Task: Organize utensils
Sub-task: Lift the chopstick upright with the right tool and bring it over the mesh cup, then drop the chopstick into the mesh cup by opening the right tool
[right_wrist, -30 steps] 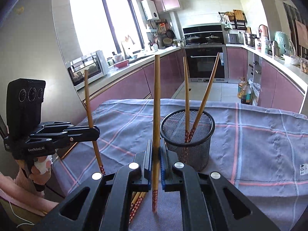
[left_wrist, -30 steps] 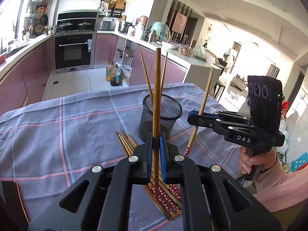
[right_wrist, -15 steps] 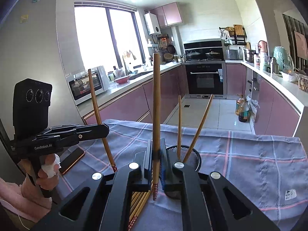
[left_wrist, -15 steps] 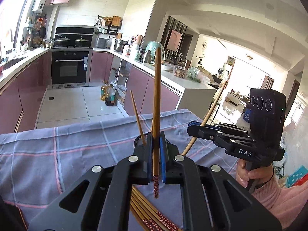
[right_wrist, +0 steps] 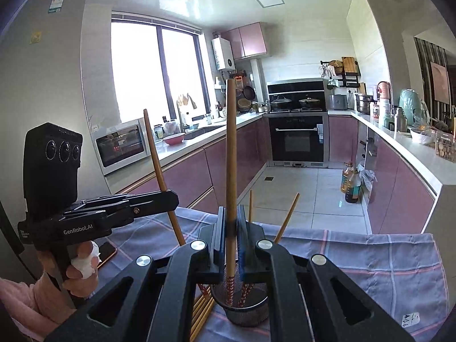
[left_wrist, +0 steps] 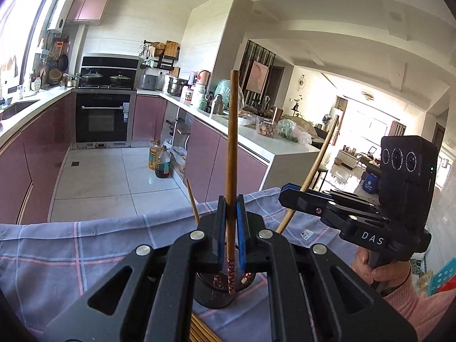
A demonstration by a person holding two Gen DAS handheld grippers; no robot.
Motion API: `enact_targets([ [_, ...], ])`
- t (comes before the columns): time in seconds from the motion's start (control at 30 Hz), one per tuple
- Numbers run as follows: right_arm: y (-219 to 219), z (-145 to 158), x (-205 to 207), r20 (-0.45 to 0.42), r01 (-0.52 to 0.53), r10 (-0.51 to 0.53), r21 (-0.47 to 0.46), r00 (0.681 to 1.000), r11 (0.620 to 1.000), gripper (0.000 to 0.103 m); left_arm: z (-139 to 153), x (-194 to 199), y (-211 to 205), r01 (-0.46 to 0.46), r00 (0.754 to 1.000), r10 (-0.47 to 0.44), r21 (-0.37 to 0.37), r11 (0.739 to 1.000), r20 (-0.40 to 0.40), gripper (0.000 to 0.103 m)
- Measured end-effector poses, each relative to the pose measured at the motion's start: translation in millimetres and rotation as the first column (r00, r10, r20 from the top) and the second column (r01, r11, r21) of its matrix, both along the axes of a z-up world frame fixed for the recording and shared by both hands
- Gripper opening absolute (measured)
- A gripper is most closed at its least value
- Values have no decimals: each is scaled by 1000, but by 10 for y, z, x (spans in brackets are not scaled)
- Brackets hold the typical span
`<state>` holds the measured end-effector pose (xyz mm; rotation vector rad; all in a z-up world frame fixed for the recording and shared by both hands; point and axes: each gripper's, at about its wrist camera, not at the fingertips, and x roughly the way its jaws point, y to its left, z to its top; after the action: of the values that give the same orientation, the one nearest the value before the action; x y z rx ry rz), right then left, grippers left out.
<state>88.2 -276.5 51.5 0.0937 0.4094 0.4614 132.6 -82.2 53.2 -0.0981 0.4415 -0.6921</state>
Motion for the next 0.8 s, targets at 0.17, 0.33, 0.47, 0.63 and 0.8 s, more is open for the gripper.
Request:
enact_targets([
  [0.17, 32, -95, 133, -31, 8, -9, -16, 999, 1000, 6, -48, 52, -106, -16, 1000, 16, 30, 999, 4, 8],
  [0.33, 87, -247, 220, -98, -2, -1, -33, 995, 999, 6, -193, 129, -230, 2, 999, 2, 96, 995, -38, 8],
  [0.47, 113, -359, 266, -149, -14, 6, -56, 989, 998, 6, -363, 166, -317, 31, 996, -17, 153, 988, -87, 8],
  [0.63, 167, -525, 359, -232, -43, 24, -74, 972, 996, 6, -556, 258, -403, 53, 989, -22, 210, 976, -148, 8],
  [0.8, 178, -672, 453, -279, -38, 15, -76, 960, 996, 7, -687, 359, -410, 66, 985, -24, 239, 969, -173, 8],
])
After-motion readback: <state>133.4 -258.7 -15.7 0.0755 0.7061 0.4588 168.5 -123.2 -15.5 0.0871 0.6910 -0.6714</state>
